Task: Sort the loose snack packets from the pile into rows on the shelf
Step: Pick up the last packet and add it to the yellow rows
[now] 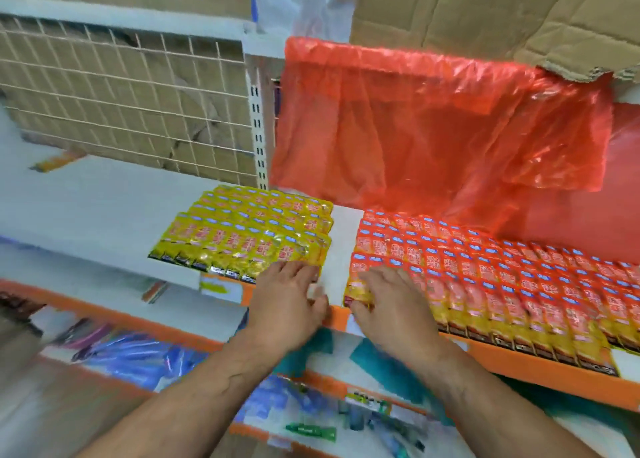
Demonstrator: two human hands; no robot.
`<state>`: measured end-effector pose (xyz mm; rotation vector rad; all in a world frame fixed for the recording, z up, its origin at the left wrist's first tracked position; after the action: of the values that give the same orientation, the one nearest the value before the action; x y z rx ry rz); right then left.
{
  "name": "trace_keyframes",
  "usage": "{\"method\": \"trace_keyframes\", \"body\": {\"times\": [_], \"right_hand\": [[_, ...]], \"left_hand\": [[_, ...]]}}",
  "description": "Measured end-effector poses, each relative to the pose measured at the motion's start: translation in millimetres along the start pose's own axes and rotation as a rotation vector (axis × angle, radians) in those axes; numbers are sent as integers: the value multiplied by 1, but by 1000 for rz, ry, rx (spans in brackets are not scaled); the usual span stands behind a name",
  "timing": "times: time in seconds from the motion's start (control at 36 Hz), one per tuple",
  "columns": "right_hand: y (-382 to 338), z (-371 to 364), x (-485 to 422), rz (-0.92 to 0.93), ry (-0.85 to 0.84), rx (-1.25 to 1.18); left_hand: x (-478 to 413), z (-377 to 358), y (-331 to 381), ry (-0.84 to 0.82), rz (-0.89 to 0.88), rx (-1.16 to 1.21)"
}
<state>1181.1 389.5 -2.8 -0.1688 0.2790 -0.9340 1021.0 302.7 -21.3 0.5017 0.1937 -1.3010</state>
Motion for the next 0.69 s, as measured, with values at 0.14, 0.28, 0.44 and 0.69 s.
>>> {"method": "trace_keyframes", "body": {"times": [0.14,0.28,0.44,0.69], "right_hand": [[-101,-32,-23,111,-23,-27],[-200,-57,-47,243,-85,-12],[-283,-90,-82,362,-146,-47],[-371,-149,-163,506,-196,-124]], "left_hand": [[26,39,-94,-2,126,-22],[52,71,-177,17,215,-37],[65,94,-255,23,319,-95],[38,108,-359,-14,414,-121]]}}
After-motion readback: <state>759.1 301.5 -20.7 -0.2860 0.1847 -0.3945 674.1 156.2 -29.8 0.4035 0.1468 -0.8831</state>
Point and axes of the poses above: each hand's wrist, its own x-axis away from the middle knuckle, its own z-axis out of the back of the hand, y = z × x, the point moved 3 cm from there along -x, towards the middle knuckle, and after that the axes turned 7 degrees about -z, right-handed, at the moved point
